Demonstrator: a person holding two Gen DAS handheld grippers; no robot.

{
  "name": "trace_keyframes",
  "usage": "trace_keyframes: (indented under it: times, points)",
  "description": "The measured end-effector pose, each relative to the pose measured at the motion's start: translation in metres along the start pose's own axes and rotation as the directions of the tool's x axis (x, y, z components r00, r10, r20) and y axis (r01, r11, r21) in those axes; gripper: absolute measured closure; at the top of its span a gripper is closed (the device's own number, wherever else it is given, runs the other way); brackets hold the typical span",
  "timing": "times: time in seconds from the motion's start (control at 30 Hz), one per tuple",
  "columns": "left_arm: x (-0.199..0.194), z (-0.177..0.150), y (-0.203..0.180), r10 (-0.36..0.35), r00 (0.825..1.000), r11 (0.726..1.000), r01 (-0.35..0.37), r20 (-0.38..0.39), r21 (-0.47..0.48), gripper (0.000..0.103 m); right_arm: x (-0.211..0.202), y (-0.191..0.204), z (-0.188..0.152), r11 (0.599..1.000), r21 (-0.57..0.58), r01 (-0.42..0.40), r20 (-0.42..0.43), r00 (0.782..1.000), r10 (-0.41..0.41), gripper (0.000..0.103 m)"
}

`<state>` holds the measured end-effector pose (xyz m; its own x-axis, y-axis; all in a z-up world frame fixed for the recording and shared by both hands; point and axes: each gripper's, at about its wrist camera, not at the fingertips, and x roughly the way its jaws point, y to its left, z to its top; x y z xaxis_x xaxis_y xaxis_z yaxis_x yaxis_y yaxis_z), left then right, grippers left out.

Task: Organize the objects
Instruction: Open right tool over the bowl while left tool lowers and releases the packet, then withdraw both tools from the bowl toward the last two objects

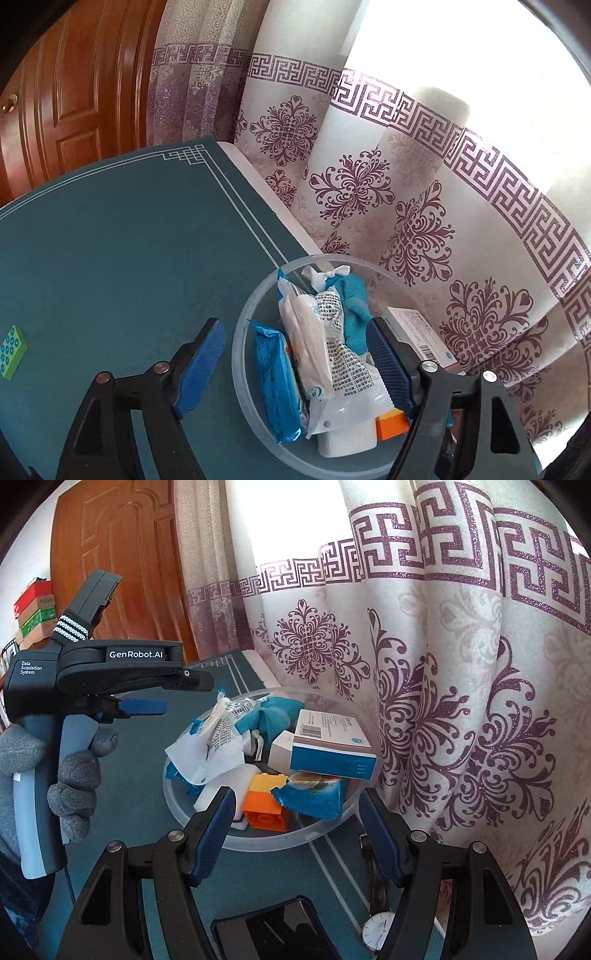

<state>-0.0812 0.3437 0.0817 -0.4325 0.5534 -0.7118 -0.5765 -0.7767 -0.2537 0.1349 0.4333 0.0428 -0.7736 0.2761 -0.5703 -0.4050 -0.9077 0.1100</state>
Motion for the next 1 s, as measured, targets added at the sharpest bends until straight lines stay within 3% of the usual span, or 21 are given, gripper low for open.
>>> trace_keyframes:
  times: [0.6,1.0]
  points:
    - [-0.023,-0.029,0.023,0.158,0.987,0.985,-0.161,0.039,0.059,0.002,-0.004,0.03,-0.003,0.998,-0.026,-0.062,0.0,0.998,0.062,0.032]
    - [-0.055,-0.044,0.084,0.295,0.953,0.955,-0.296,0.071,-0.005,0.001,-0.004,0.069,-0.01,0.989,-0.063,-0.135,-0.025,0.991,0.133,0.032]
